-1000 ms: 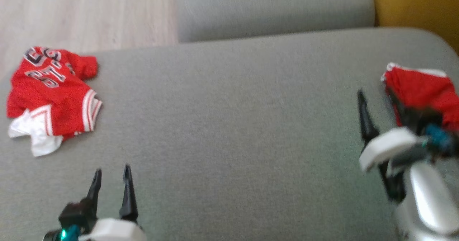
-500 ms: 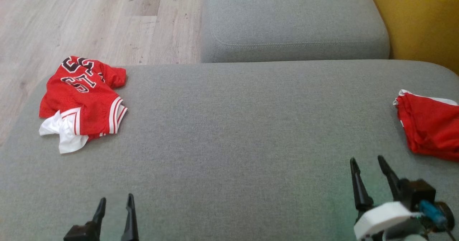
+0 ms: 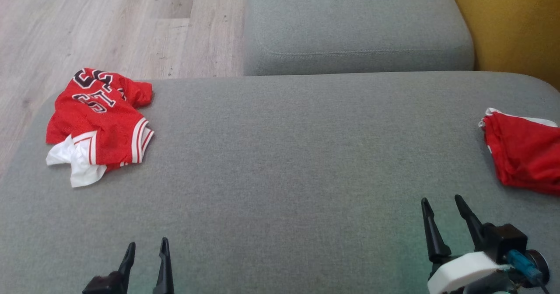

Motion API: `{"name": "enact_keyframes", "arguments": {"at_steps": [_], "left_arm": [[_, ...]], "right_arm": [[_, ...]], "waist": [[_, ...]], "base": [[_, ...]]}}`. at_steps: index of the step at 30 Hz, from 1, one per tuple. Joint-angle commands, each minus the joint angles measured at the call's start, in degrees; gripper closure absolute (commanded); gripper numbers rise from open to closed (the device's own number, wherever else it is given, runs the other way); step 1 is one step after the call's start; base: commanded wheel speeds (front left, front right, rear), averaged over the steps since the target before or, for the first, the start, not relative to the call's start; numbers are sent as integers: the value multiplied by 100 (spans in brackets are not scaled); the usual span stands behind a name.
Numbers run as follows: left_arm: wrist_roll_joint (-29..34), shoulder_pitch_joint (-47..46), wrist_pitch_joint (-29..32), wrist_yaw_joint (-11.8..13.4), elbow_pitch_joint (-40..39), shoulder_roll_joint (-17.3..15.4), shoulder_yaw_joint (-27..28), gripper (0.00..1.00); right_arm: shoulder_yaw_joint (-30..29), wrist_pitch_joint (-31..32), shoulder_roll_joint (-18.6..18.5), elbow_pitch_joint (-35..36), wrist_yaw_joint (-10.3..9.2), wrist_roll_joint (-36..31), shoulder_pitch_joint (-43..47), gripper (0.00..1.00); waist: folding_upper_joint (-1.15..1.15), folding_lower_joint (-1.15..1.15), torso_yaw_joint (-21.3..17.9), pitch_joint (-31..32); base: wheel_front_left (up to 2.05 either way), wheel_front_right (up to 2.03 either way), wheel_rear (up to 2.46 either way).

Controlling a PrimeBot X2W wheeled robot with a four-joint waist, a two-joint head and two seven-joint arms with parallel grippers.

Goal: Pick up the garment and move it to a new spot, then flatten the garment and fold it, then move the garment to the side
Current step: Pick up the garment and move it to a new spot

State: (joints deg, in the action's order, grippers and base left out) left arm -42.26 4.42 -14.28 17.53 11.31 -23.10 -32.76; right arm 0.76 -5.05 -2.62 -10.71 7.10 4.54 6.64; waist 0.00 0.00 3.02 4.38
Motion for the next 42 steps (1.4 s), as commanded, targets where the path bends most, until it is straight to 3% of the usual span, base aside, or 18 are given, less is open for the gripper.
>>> {"name": "enact_keyframes", "arguments": {"at_steps": [1, 7, 17, 23, 34, 38, 42], "left_arm": [[77, -306, -69, -36, -98, -62, 286, 0], [172, -406, -70, -54, -138, -35, 264, 0], [229, -455, 7, 16, -375, -210, 310, 0], [199, -339, 10, 98, -545, -307, 398, 0], [179, -212, 4, 179, -935, -417, 488, 0], [301, -412, 108, 132, -1376, -735, 562, 0], [383, -958, 401, 59, -2011, -1269, 867, 0]], "right_arm": [[109, -68, -26, 187, 39, -33, -173, 0], [53, -71, -26, 220, 39, -31, -129, 0], [167, -139, -26, 204, 39, 112, -225, 0], [405, -146, -26, 169, 39, 193, -347, 0], [370, -149, -26, 168, 39, 143, -435, 0], [169, -50, -26, 341, 39, 2, -424, 0], [-22, 80, -26, 579, 39, -201, -465, 0]], "waist": [[0, 0, 25, -7], [0, 0, 385, -22], [0, 0, 1823, -45], [0, 0, 2359, -63], [0, 0, 2379, -164], [0, 0, 2217, -263], [0, 0, 2042, -471]], "base": [[0, 0, 0], [0, 0, 0], [0, 0, 0], [0, 0, 0], [0, 0, 0], [0, 0, 0], [0, 0, 0]]}}
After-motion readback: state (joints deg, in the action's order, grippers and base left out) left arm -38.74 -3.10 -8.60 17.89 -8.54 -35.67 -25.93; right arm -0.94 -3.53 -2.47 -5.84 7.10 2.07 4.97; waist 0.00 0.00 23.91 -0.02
